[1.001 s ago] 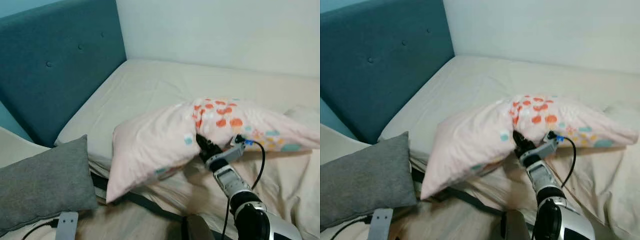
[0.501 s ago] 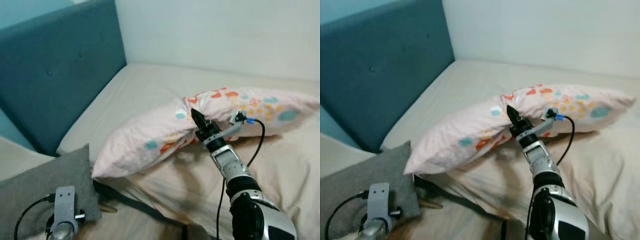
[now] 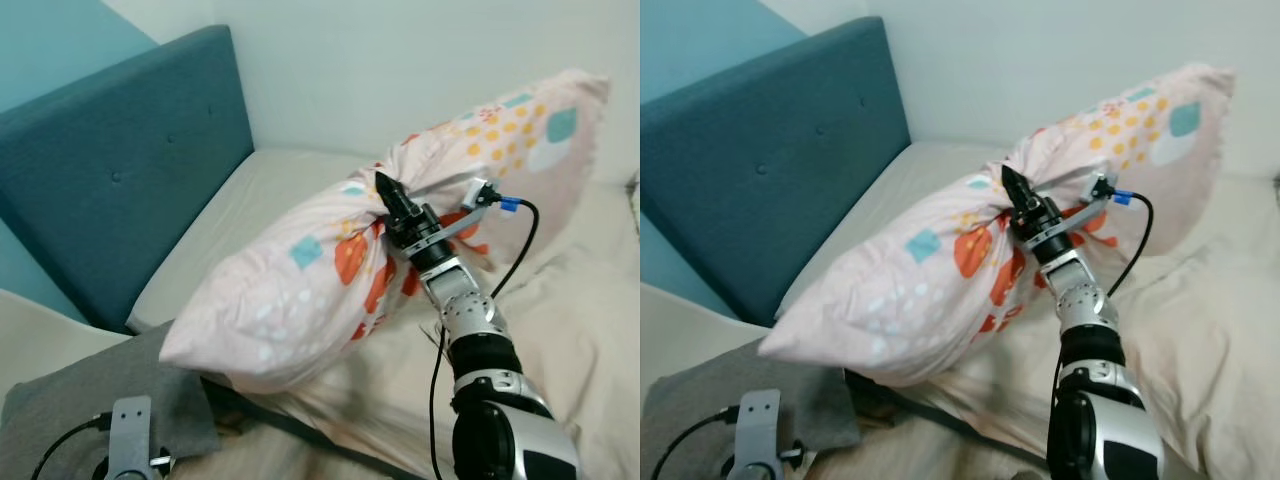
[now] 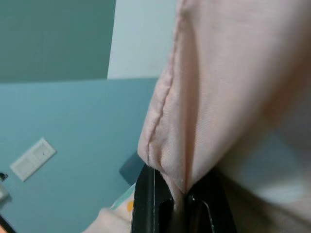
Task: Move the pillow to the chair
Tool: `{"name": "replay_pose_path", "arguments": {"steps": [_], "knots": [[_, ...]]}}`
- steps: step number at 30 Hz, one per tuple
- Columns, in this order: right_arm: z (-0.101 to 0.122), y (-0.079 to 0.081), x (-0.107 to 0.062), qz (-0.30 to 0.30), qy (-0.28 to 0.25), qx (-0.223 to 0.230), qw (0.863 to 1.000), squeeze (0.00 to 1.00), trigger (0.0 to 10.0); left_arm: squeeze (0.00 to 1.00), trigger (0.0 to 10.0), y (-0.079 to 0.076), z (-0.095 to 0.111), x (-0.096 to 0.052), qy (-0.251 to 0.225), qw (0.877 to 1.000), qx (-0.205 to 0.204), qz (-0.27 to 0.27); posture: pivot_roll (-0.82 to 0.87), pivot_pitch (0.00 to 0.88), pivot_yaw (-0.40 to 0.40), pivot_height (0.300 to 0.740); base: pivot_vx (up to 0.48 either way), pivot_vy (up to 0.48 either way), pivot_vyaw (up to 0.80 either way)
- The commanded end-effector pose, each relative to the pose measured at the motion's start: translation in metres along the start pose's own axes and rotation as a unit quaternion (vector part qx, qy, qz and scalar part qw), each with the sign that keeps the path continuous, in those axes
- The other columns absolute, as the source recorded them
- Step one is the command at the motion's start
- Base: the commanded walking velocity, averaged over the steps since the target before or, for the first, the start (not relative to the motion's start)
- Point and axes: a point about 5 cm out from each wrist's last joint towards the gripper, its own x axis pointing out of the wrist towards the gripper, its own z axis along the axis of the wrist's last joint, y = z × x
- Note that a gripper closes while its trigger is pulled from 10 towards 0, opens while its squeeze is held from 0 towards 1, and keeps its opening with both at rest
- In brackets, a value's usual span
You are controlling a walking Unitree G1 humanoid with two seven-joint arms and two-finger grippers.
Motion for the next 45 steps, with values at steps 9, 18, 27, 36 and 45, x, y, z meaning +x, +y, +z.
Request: {"name": "replay_pose_path", "arguments": {"steps": [9,18,27,36,45], "knots": [[-0.052,0.023,-0.002,0.042,0.108,-0.046,0.992,0.00,10.0,0.00,10.0,0.003,-0.017,-0.004,0.039,0.999,-0.027,0.017,-0.11,0.040,0.055,0.737,0.000,0.000,0.00],[-0.049,0.034,-0.001,0.072,0.088,-0.024,0.993,0.00,10.0,0.00,10.0,0.003,-0.027,-0.006,0.061,0.998,-0.004,0.018,-0.11,0.032,0.061,0.737,0.000,0.000,0.76],[-0.051,0.043,0.000,0.088,0.086,-0.023,0.992,0.00,10.0,0.00,10.0,-0.003,-0.042,-0.012,0.085,0.996,0.034,0.004,-0.12,0.027,0.063,0.737,0.000,0.000,0.78],[-0.060,0.050,-0.001,0.091,0.096,-0.014,0.991,0.00,10.0,0.00,10.0,-0.010,-0.041,-0.012,0.078,0.995,0.055,-0.028,-0.12,0.006,0.059,0.737,0.000,0.000,0.78],[-0.061,0.056,0.001,0.100,0.092,-0.005,0.991,0.00,10.0,0.00,10.0,-0.015,-0.033,-0.010,0.061,0.993,0.085,-0.046,-0.11,0.001,0.063,0.737,0.000,-0.160,0.78]]}}
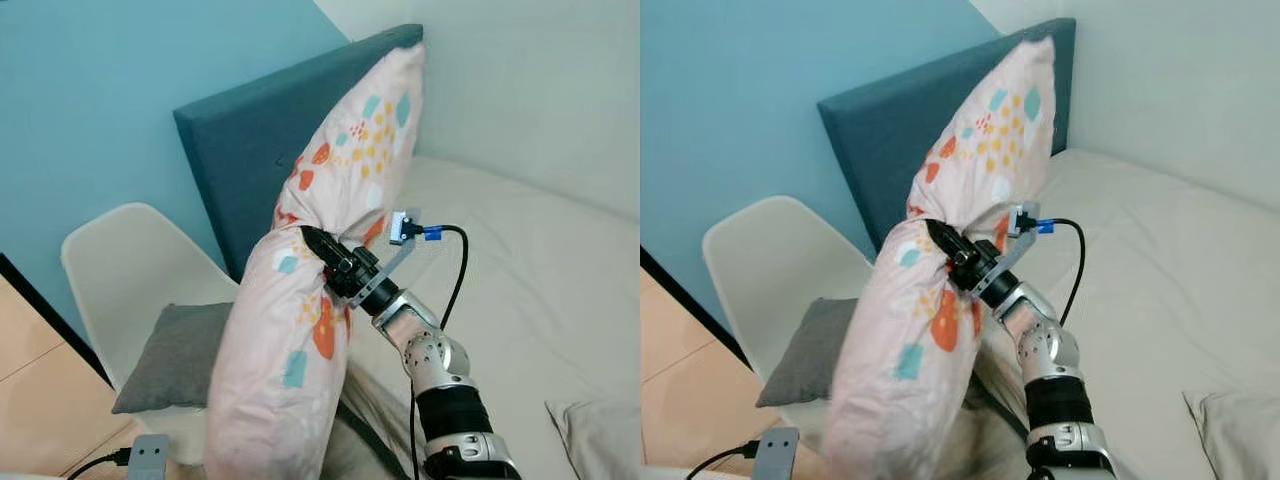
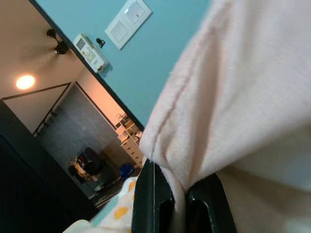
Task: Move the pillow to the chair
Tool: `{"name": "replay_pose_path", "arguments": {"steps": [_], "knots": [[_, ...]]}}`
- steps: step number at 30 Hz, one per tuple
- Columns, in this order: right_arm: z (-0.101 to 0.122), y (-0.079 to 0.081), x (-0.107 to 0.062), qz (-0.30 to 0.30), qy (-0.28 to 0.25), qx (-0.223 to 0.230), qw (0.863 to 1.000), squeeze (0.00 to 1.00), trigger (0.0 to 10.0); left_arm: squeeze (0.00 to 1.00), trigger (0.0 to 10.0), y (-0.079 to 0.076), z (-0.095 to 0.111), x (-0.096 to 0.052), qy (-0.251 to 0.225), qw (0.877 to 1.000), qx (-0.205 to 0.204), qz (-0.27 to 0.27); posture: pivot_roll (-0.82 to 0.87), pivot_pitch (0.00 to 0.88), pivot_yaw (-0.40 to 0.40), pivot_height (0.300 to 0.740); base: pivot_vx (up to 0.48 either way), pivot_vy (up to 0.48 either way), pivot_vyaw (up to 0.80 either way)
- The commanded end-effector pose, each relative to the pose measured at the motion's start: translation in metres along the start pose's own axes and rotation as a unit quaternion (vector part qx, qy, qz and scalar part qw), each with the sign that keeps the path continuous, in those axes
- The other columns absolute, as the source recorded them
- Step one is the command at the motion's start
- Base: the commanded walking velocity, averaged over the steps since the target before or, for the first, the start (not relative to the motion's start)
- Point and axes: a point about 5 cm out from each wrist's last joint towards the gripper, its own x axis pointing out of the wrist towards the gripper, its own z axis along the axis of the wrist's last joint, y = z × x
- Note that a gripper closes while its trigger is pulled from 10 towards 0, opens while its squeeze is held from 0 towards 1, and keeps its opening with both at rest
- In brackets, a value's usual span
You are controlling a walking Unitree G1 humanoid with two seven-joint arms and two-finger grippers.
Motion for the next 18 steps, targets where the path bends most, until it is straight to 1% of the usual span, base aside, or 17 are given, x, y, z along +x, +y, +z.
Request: {"name": "replay_pose_path", "arguments": {"steps": [1,2,6,12,18], "knots": [[0.013,0.017,0.013,0.045,-0.033,-0.008,0.998,0.00,10.0,0.00,10.0,0.001,0.000,0.000,-0.001,1.000,0.014,-0.002,-0.12,0.001,0.063,0.737,0.000,-0.480,0.78],[0.013,0.017,0.013,0.045,-0.033,-0.008,0.998,0.00,10.0,0.00,10.0,0.001,0.000,0.000,-0.001,1.000,0.014,-0.002,-0.12,0.001,0.063,0.737,0.000,-0.480,0.78],[0.017,0.019,0.014,0.050,-0.039,-0.007,0.998,0.00,10.0,0.00,10.0,0.001,0.001,0.000,-0.001,1.000,0.007,0.001,-0.12,0.006,0.063,0.737,0.000,-0.244,0.78],[0.015,0.024,0.016,0.057,-0.032,-0.009,0.998,0.00,10.0,0.00,10.0,0.001,-0.003,0.000,0.005,1.000,0.001,0.008,-0.12,0.017,0.060,0.737,0.000,0.000,0.78],[0.007,0.025,0.016,0.050,-0.015,-0.009,0.999,0.00,10.0,0.00,10.0,0.003,-0.011,-0.002,0.016,1.000,0.002,0.010,-0.12,0.024,0.058,0.737,0.000,0.000,0.78]]}}
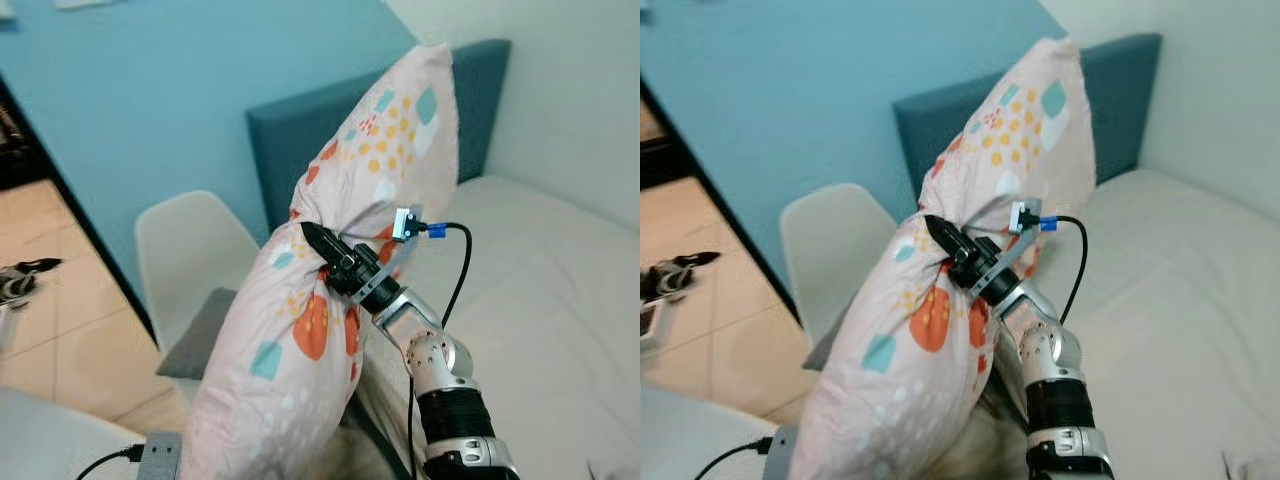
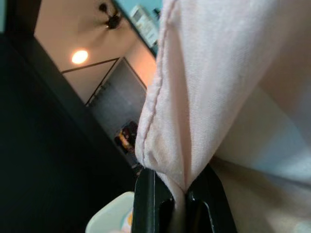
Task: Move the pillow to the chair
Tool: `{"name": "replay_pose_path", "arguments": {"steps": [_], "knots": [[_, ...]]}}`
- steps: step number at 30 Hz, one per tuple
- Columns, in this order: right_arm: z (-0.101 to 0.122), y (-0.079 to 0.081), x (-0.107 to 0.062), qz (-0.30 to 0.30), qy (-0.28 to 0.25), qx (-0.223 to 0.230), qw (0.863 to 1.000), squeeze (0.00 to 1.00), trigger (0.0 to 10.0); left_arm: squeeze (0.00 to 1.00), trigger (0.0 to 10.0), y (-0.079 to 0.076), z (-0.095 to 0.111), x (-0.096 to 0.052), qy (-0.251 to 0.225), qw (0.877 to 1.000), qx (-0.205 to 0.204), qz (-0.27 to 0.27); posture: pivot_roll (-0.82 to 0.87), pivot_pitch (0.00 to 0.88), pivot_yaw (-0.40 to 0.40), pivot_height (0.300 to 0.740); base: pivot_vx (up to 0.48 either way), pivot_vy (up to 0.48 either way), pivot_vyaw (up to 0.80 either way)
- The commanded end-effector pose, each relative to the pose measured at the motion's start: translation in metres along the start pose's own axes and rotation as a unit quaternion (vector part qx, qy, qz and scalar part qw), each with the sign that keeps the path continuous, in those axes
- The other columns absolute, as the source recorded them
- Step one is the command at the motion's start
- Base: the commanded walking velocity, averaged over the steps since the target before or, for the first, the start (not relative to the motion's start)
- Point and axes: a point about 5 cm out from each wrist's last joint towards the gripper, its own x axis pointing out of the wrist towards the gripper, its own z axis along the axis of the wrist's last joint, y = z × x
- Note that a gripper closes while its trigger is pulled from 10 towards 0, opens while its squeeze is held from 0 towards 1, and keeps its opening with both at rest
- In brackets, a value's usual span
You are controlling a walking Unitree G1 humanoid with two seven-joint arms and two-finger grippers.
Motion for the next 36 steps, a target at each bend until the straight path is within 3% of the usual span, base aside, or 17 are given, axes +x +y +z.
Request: {"name": "replay_pose_path", "arguments": {"steps": [1,36], "knots": [[0.0001,0.0172,0.0146,0.042,-0.004,-0.006,0.999,0.00,10.0,0.00,10.0,0.0078,-0.0056,-0.0003,0.011,1.000,0.000,0.012,-0.12,0.024,0.058,0.737,0.000,0.000,0.78],[-0.0035,0.0174,0.0176,0.037,0.000,0.003,0.999,0.00,10.0,0.00,10.0,0.0075,-0.0036,0.0004,0.013,1.000,0.010,0.007,-0.11,0.012,0.063,0.737,0.000,0.000,0.78]]}}
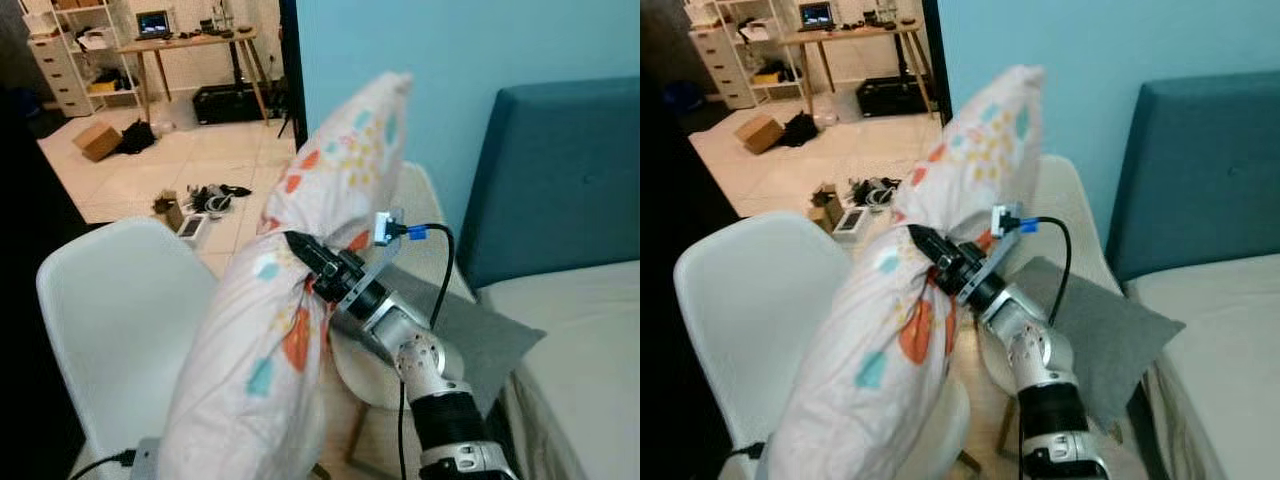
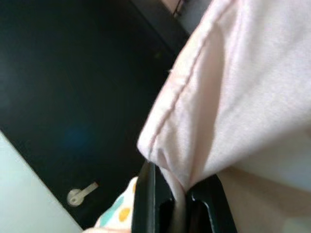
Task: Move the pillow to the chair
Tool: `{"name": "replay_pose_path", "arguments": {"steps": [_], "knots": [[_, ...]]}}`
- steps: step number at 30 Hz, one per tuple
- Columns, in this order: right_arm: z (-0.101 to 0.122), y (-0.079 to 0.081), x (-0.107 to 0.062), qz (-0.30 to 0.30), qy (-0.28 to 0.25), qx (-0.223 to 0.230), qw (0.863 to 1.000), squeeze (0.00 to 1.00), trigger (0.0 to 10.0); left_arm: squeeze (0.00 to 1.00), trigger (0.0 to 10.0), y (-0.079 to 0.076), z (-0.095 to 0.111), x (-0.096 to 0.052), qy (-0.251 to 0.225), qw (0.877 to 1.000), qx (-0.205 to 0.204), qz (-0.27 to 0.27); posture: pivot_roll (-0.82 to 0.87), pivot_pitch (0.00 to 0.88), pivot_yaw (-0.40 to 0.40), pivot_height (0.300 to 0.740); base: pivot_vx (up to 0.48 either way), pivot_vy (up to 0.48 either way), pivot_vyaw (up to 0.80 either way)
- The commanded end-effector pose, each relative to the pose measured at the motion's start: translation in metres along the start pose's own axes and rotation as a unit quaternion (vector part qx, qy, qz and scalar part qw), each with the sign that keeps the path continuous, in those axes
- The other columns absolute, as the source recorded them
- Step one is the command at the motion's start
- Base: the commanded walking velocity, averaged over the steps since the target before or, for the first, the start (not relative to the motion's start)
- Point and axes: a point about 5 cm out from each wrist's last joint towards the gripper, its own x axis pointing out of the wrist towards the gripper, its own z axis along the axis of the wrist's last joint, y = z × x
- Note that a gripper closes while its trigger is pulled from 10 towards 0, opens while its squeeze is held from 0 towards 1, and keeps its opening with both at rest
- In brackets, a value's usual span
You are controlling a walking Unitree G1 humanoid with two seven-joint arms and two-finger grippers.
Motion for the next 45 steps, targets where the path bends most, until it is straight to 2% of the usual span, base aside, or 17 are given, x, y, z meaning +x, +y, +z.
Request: {"name": "replay_pose_path", "arguments": {"steps": [1,7,11,17,21,40,45], "knots": [[0.006,0.012,0.011,0.036,-0.025,-0.001,0.999,0.00,10.0,0.00,10.0,0.001,-0.004,-0.001,0.009,1.000,0.004,-0.001,-0.11,0.012,0.063,0.737,0.000,0.000,0.78],[0.005,0.012,0.011,0.034,-0.022,-0.001,0.999,0.00,10.0,0.00,10.0,0.000,-0.005,-0.001,0.010,1.000,0.005,-0.004,-0.11,0.011,0.063,0.737,0.000,0.000,0.78],[-0.004,0.007,0.012,0.011,0.011,-0.012,1.000,0.00,10.0,0.00,10.0,-0.003,-0.005,-0.001,0.009,1.000,0.020,-0.013,-0.11,0.009,0.056,0.737,0.000,-0.436,0.20],[-0.010,0.001,0.011,-0.013,0.034,-0.030,0.999,0.00,10.0,0.00,10.0,-0.004,-0.006,-0.001,0.010,1.000,0.007,-0.012,-0.11,0.005,0.049,0.737,0.000,-0.429,0.63],[-0.012,-0.002,0.010,-0.021,0.044,-0.034,0.998,0.00,10.0,0.00,10.0,-0.003,-0.007,-0.001,0.013,1.000,-0.008,-0.005,-0.11,0.002,0.044,0.737,0.000,0.000,0.78],[-0.016,-0.004,0.009,-0.029,0.060,-0.048,0.997,0.00,10.0,0.00,10.0,-0.005,-0.008,-0.002,0.015,1.000,-0.008,-0.005,-0.12,0.014,0.037,0.737,0.000,0.000,0.78],[-0.019,-0.014,0.008,-0.079,0.076,-0.062,0.992,0.00,10.0,0.00,10.0,-0.006,-0.009,-0.002,0.015,1.000,-0.015,-0.005,-0.12,0.022,0.032,0.737,0.000,0.000,0.57]]}}
